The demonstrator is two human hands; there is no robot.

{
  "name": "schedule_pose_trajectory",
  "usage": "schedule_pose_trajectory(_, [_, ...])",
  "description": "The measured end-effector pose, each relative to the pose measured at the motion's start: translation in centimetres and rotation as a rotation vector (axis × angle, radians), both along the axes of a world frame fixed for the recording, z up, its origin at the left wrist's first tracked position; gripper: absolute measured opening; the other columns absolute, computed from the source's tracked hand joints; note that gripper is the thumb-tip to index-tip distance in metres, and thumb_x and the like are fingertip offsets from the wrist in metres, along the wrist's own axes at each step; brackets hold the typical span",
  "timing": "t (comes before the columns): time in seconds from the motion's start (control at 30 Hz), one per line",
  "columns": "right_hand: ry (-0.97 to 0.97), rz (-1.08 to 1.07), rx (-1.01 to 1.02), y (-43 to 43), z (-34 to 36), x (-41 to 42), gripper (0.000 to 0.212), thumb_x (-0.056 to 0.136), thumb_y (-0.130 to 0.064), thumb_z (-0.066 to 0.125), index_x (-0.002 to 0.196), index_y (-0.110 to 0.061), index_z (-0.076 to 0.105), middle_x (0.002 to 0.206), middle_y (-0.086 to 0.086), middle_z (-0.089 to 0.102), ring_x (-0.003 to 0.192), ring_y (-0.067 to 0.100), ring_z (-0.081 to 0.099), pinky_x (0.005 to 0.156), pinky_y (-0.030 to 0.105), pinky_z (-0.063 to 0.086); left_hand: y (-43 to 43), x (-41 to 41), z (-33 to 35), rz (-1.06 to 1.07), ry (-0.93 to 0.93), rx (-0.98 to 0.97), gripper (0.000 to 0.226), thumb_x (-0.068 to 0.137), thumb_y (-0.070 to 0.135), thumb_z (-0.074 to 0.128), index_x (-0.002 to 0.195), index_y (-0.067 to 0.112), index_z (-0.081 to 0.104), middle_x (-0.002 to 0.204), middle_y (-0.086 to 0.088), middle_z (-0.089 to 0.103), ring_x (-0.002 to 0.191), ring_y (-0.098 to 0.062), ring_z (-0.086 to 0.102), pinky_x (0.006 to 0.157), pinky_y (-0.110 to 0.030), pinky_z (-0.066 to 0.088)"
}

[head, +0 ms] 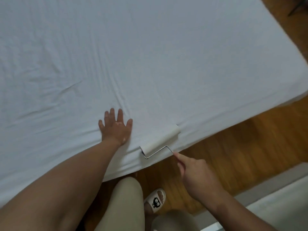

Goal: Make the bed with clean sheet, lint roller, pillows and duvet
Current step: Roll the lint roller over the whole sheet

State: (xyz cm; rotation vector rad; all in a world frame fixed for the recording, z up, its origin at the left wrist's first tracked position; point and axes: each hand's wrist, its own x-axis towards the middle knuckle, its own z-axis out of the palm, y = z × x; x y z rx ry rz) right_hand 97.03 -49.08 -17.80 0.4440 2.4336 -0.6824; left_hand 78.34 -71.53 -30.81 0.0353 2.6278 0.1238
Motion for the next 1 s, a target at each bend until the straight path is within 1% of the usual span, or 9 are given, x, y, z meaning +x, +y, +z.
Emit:
schedule_pose_trajectory(0.1, [-0.002,-0.017,-0.044,1.7,2.3,-2.0,0.044,0.103,-0.037,0.046,0.146,-0.046,0.042,0.095,-0.011,0.072,0.066,0.005,0.062,0.057,0.021,0.051,0.3,-3.2,1.4,0.042,0.177,0.062,0.055,0.096,0.059,0.032,0.135,0.022,0.045,0.143,-0.013,0.041,0.135,-0.032,0.034,0.111,-0.053,0.027])
schedule_pose_trajectory(0.17, [0.037,-0.031,-0.055,2.8,2.9,-4.9,0.045,0.102,-0.039,0.048,0.146,-0.046,0.041,0.099,-0.01,0.072,0.075,0.007,0.066,0.068,0.029,0.059,0.2,-6.5,1.6,0.055,0.222,0.057,0.057,0.098,0.057,0.033,0.143,0.023,0.039,0.147,-0.009,0.036,0.14,-0.027,0.028,0.113,-0.05,0.022])
schedule_pose_trajectory(0.27, [0.081,-0.048,-0.027,4.7,2.9,-11.8,0.044,0.101,-0.038,0.05,0.144,-0.044,0.044,0.109,-0.008,0.071,0.093,0.011,0.066,0.083,0.032,0.056,0.5,-12.9,1.1,0.071,0.217,0.031,0.064,0.099,0.058,0.028,0.154,0.026,0.022,0.161,-0.004,0.017,0.149,-0.021,0.01,0.117,-0.05,0.011])
schedule_pose_trajectory(0.4, [0.145,-0.065,0.021,7.3,1.4,-24.5,0.036,0.101,-0.037,0.051,0.137,-0.042,0.048,0.089,-0.008,0.064,0.086,0.019,0.064,0.072,0.031,0.049,1.9,-24.6,-0.5,0.042,0.205,-0.01,0.067,0.099,0.061,0.02,0.158,0.031,0.005,0.166,-0.001,-0.003,0.152,-0.021,-0.002,0.12,-0.053,0.004])
schedule_pose_trajectory(0.5, [0.178,-0.107,0.031,9.3,-0.9,-35.8,0.038,0.1,-0.043,0.051,0.137,-0.033,0.053,0.1,-0.001,0.07,0.087,0.02,0.062,0.072,0.027,0.04,3.4,-33.2,-1.6,0.083,0.235,0.0,0.069,0.099,0.062,0.017,0.158,0.033,-0.004,0.166,0.0,-0.011,0.152,-0.023,-0.009,0.12,-0.055,0.001])
schedule_pose_trajectory(0.63, [0.304,-0.154,-0.032,9.3,-3.9,-51.6,0.039,0.102,-0.055,0.041,0.106,-0.027,0.067,0.086,-0.003,0.07,0.086,0.022,0.064,0.076,0.03,0.046,5.2,-41.8,-3.2,0.064,0.298,-0.023,0.069,0.095,0.067,0.005,0.155,0.037,-0.014,0.164,0.001,-0.021,0.151,-0.024,-0.017,0.119,-0.06,-0.004])
schedule_pose_trajectory(0.73, [0.372,-0.174,-0.087,8.6,-6.5,-61.7,0.036,0.102,-0.052,0.041,0.101,-0.023,0.063,0.097,0.007,0.07,0.092,0.033,0.067,0.086,0.043,0.055,6.6,-43.9,-5.0,0.098,0.298,-0.061,0.071,0.092,0.07,-0.003,0.155,0.038,-0.015,0.165,0.001,-0.02,0.151,-0.026,-0.019,0.116,-0.064,-0.007])
schedule_pose_trajectory(0.87, [0.369,-0.071,-0.107,7.3,-7.3,-71.3,0.035,0.103,-0.03,0.042,0.137,-0.028,0.047,0.126,0.006,0.062,0.105,0.029,0.06,0.086,0.031,0.049,6.9,-43.7,-6.4,0.107,0.356,-0.109,0.071,0.093,0.069,-0.004,0.155,0.036,-0.015,0.166,-0.001,-0.015,0.152,-0.029,-0.015,0.116,-0.066,-0.004])
schedule_pose_trajectory(1.0, [0.419,0.073,0.03,6.1,-7.2,-78.0,0.031,0.097,-0.016,0.04,0.122,-0.026,0.055,0.125,0.006,0.058,0.089,0.024,0.046,0.075,0.028,0.038,6.8,-43.6,-7.1,0.097,0.4,-0.108,0.072,0.094,0.068,-0.002,0.157,0.034,-0.009,0.167,-0.003,-0.01,0.152,-0.03,-0.011,0.116,-0.066,-0.001])
